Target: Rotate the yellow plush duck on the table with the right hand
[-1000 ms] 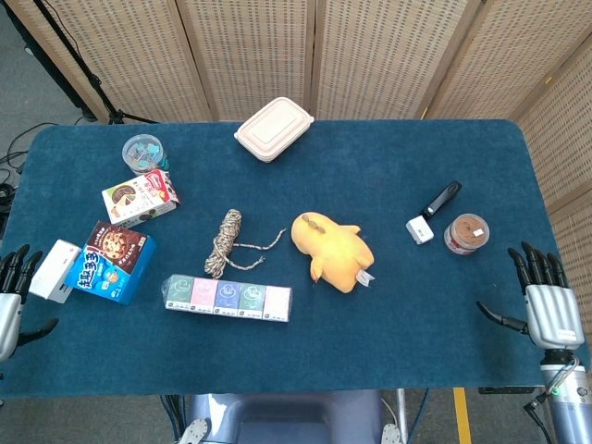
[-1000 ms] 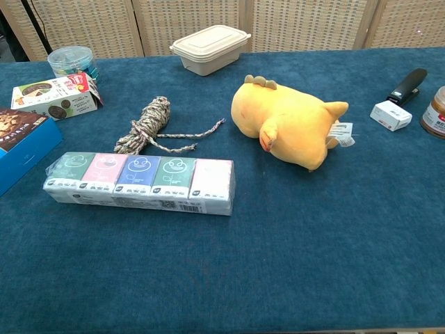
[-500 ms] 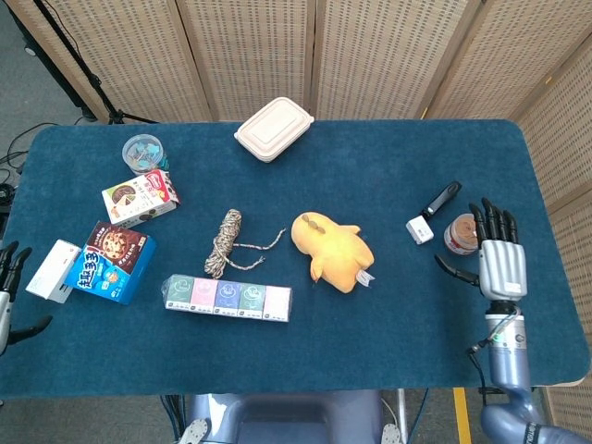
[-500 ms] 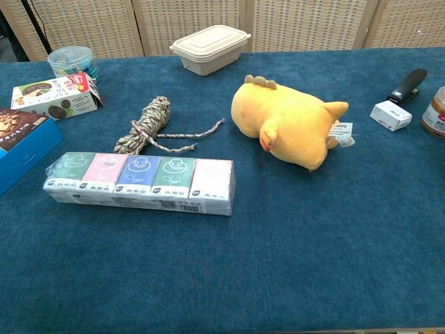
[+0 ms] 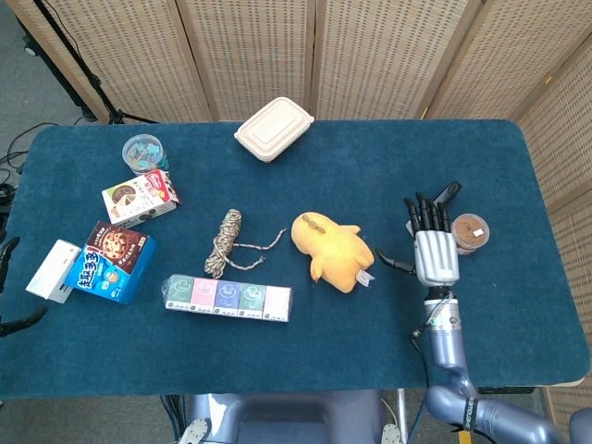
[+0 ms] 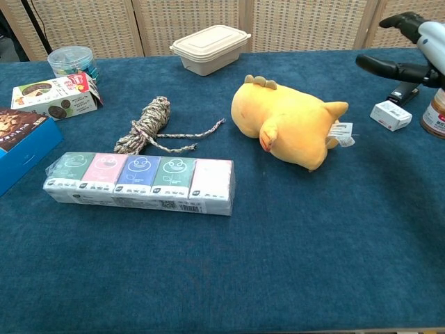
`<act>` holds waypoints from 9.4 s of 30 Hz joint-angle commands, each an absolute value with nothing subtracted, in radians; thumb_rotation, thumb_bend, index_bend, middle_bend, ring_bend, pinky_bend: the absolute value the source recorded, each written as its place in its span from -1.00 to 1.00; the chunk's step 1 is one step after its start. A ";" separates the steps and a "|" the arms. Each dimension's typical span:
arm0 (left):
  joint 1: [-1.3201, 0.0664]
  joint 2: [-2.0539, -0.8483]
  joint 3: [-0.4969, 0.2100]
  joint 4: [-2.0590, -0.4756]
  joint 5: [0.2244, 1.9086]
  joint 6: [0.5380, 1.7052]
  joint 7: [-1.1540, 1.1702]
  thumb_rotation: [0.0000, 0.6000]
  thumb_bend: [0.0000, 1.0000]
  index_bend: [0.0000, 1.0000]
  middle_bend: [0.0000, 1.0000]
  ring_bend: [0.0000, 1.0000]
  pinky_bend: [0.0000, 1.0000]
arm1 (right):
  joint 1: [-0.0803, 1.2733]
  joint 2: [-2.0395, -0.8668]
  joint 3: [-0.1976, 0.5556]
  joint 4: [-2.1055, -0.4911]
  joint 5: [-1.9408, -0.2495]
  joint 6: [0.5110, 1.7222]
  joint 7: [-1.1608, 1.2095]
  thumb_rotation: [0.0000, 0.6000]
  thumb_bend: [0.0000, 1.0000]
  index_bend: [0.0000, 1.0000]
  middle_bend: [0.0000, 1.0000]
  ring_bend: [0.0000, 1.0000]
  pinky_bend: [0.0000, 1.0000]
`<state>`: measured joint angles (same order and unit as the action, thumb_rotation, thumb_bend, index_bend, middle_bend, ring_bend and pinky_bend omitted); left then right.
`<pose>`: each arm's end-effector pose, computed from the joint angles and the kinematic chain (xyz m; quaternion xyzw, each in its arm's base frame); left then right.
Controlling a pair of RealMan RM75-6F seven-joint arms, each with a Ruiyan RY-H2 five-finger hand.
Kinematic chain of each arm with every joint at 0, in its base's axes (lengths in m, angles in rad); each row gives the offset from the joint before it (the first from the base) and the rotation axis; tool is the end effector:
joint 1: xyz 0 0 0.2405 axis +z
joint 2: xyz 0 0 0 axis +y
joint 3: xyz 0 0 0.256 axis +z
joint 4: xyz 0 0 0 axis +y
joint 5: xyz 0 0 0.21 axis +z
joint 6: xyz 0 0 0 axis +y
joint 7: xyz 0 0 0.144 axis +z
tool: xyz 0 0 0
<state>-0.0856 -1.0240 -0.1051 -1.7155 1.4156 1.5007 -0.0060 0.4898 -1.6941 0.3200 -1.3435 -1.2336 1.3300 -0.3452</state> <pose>-0.3017 0.1908 0.1935 -0.5539 -0.3884 -0.4043 0.6155 -0.2003 -0.3299 0.0235 0.5670 -0.3651 0.4583 0.5789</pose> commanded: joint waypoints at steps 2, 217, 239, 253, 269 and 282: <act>-0.096 -1.017 -0.132 -1.707 1.389 1.499 -0.017 1.00 -0.96 -1.00 -1.00 -1.00 -1.00 | 0.531 -1.756 0.314 -1.286 -1.235 1.306 -0.360 -0.92 -0.81 -1.00 -1.00 -1.00 -1.00; -0.111 -0.990 -0.101 -1.722 1.393 1.448 -0.056 1.00 -0.95 -1.00 -1.00 -1.00 -1.00 | 0.679 -2.071 0.344 -1.027 -1.152 1.189 -0.544 -0.54 -0.82 -1.00 -1.00 -1.00 -1.00; -0.112 -0.999 -0.097 -1.736 1.388 1.447 -0.015 1.00 -0.96 -1.00 -1.00 -1.00 -1.00 | 0.452 -1.894 0.185 -1.270 -1.238 1.385 -0.522 -0.53 -0.82 -1.00 -1.00 -1.00 -1.00; -0.110 -0.998 -0.096 -1.735 1.391 1.450 -0.021 1.00 -0.95 -1.00 -1.00 -1.00 -1.00 | 0.402 -1.856 0.164 -1.322 -1.261 1.410 -0.509 -0.53 -0.82 -1.00 -1.00 -1.00 -1.00; -0.108 -0.995 -0.094 -1.734 1.395 1.451 -0.030 1.00 -0.95 -1.00 -1.00 -1.00 -1.00 | 0.451 -1.811 0.234 -1.399 -1.294 1.383 -0.545 -0.53 -0.82 -1.00 -1.00 -1.00 -1.00; -0.103 -0.995 -0.087 -1.735 1.408 1.458 -0.028 1.00 -0.96 -1.00 -1.00 -1.00 -1.00 | 0.445 -1.527 0.281 -1.509 -1.329 1.377 -0.570 -0.61 -0.82 -0.89 -1.00 -1.00 -1.00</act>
<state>-0.1035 -0.9942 -0.0881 -1.7345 1.4076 1.4574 -0.0295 0.4571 -1.5835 0.2750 -1.4837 -1.3183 1.3715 -0.5648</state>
